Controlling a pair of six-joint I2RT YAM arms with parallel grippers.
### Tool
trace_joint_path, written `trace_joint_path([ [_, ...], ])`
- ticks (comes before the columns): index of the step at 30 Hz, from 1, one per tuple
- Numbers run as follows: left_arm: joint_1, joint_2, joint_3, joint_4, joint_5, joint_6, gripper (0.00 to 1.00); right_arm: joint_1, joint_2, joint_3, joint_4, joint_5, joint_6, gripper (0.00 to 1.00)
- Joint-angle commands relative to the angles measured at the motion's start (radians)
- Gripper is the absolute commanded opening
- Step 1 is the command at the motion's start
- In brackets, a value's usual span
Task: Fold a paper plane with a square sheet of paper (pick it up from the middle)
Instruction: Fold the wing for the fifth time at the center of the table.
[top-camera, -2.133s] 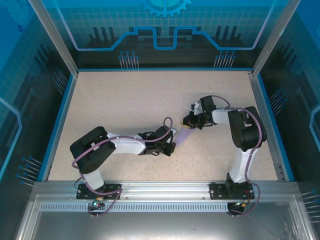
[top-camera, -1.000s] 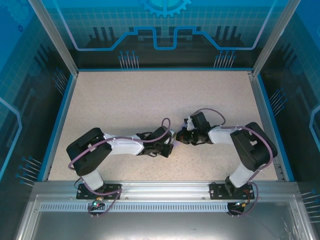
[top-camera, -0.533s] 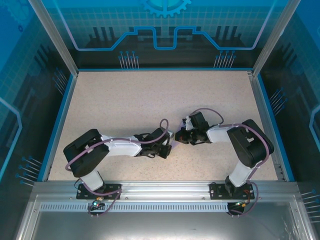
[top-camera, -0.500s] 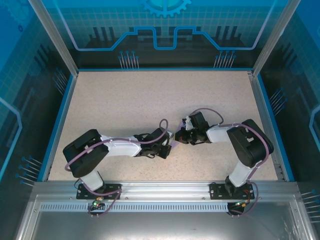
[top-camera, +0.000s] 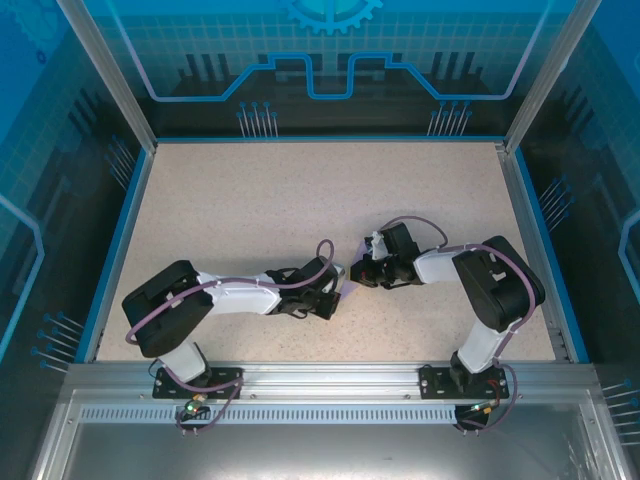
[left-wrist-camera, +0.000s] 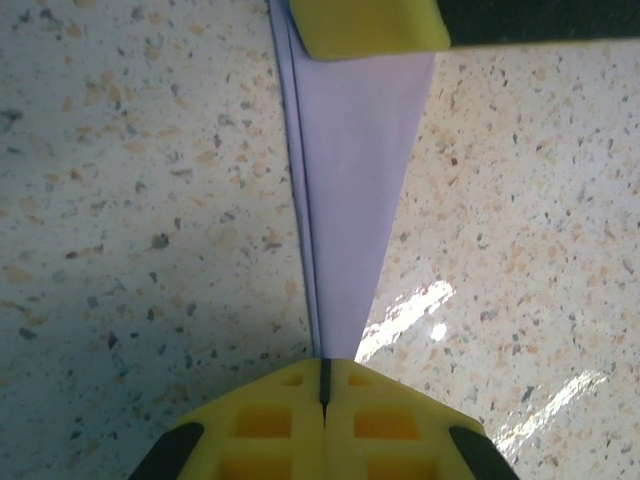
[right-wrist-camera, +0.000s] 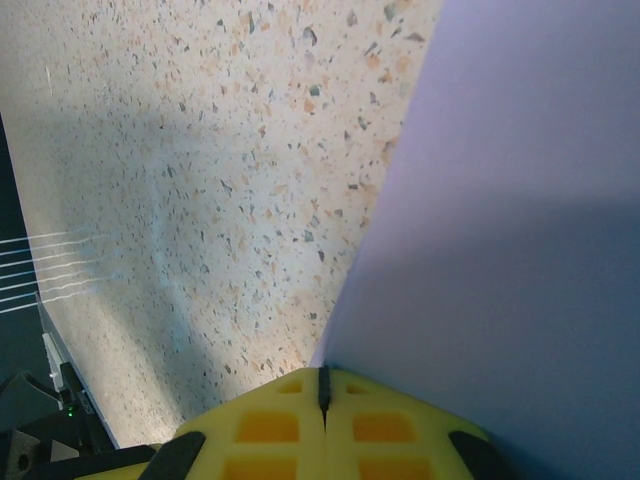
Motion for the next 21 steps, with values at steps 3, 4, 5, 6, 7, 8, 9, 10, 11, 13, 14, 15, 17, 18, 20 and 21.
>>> trace_joint_path([
  [3,-0.022,-0.031,-0.051,-0.239,0.023,-0.018,0.0,-0.03,0.069,-0.039,-0.064,0.168,-0.044,0.01],
  [4,-0.022,-0.039,-0.048,-0.249,0.024,-0.017,0.0,-0.03,0.065,-0.036,-0.062,0.159,-0.045,0.02],
  [5,-0.022,-0.046,-0.045,-0.255,0.022,-0.016,0.0,-0.03,0.062,-0.035,-0.061,0.149,-0.045,0.02],
  [6,-0.022,-0.054,-0.038,-0.26,0.02,-0.013,0.0,-0.03,0.06,-0.031,-0.059,0.138,-0.045,0.02],
  [7,-0.022,-0.065,-0.031,-0.262,0.014,-0.011,0.0,-0.03,0.057,-0.029,-0.058,0.125,-0.045,0.02],
  [8,-0.022,-0.074,-0.021,-0.264,0.01,-0.008,0.0,-0.03,0.051,-0.027,-0.056,0.113,-0.043,0.03],
  [9,-0.022,-0.086,-0.009,-0.263,0.006,-0.006,0.0,-0.03,0.041,-0.028,-0.053,0.1,-0.038,0.03],
  [10,-0.022,-0.098,0.009,-0.267,0.0,-0.003,0.0,-0.029,0.029,-0.022,-0.056,0.086,-0.036,0.04],
  [11,-0.022,-0.107,0.023,-0.271,-0.009,-0.001,0.0,-0.029,0.016,-0.016,-0.063,0.074,-0.033,0.05],
  [13,-0.022,-0.123,0.055,-0.275,-0.033,0.007,0.02,-0.028,-0.028,0.0,-0.084,0.055,-0.03,0.08],
  [14,-0.022,-0.128,0.071,-0.277,-0.039,0.012,0.05,-0.03,-0.047,0.01,-0.097,0.048,-0.03,0.1],
  [15,-0.022,-0.128,0.087,-0.278,-0.042,0.02,0.06,-0.031,-0.066,0.025,-0.111,0.033,-0.03,0.13],
  [17,-0.022,-0.123,0.115,-0.274,-0.042,0.034,0.12,-0.036,-0.111,0.052,-0.15,0.018,-0.035,0.19],
  [18,-0.022,-0.12,0.13,-0.273,-0.04,0.043,0.16,-0.043,-0.135,0.064,-0.174,0.024,-0.042,0.22],
  [20,-0.022,-0.105,0.158,-0.273,-0.039,0.059,0.22,-0.06,-0.185,0.062,-0.194,0.017,-0.04,0.26],
  [21,-0.022,-0.095,0.176,-0.273,-0.036,0.066,0.25,-0.072,-0.212,0.059,-0.207,0.016,-0.04,0.29],
])
